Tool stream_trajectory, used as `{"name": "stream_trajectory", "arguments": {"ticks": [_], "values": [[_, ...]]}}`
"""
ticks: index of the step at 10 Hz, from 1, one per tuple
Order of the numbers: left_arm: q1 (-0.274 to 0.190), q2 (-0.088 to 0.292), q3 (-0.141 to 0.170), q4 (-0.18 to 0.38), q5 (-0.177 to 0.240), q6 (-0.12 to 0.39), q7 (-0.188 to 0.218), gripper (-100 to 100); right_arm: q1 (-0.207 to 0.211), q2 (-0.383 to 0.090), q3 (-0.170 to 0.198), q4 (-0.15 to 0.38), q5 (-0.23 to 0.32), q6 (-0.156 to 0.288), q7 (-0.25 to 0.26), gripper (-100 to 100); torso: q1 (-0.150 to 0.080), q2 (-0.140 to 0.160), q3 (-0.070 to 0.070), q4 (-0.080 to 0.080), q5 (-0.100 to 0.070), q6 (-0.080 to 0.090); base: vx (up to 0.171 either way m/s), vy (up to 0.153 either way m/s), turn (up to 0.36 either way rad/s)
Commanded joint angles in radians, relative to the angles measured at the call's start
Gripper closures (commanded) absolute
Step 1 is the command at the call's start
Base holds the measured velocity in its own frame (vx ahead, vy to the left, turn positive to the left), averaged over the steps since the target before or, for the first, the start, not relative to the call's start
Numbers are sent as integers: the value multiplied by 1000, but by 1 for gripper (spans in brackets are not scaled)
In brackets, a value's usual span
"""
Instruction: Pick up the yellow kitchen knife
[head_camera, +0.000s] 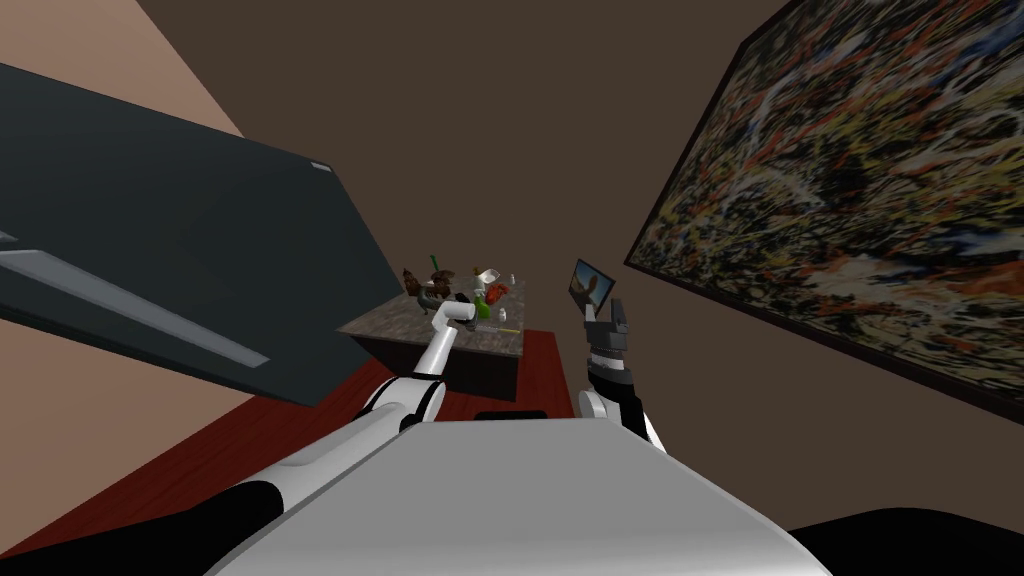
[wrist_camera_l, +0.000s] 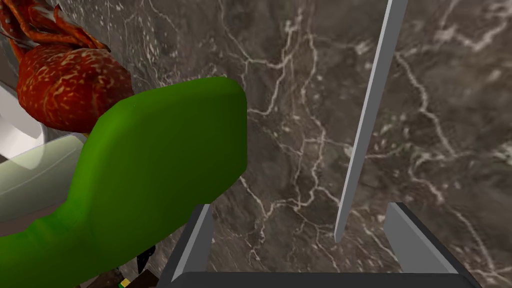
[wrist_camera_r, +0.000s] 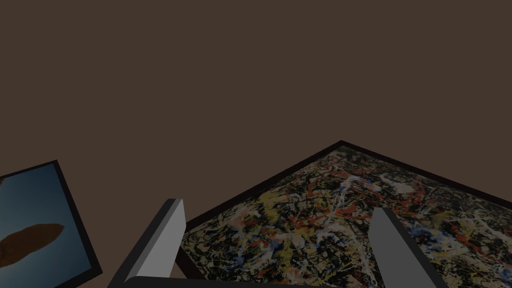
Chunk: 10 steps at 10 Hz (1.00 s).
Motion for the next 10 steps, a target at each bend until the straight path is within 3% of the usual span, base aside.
{"name": "stream_trajectory", "arguments": {"ticks": [1, 2, 4, 7, 10], "values": [[-14, -4, 1, 14, -2, 50, 4, -100, 0, 0, 0, 0, 0, 0, 0, 0, 0, 0, 0, 0, 0, 0, 21, -13, -36], [-45, -10, 7, 48, -3, 75, 10, -100, 0, 0, 0, 0, 0, 0, 0, 0, 0, 0, 0, 0, 0, 0, 28, -17, -61], [-45, -10, 7, 48, -3, 112, 10, -100, 0, 0, 0, 0, 0, 0, 0, 0, 0, 0, 0, 0, 0, 0, 19, -9, -21], [-100, -23, 17, 113, -5, 204, 19, -100, 0, 0, 0, 0, 0, 0, 0, 0, 0, 0, 0, 0, 0, 0, 22, -15, -60], [-124, -29, 22, 143, -6, 278, 23, -100, 0, 0, 0, 0, 0, 0, 0, 0, 0, -1, 0, 0, 0, 0, 27, -15, -44]]}}
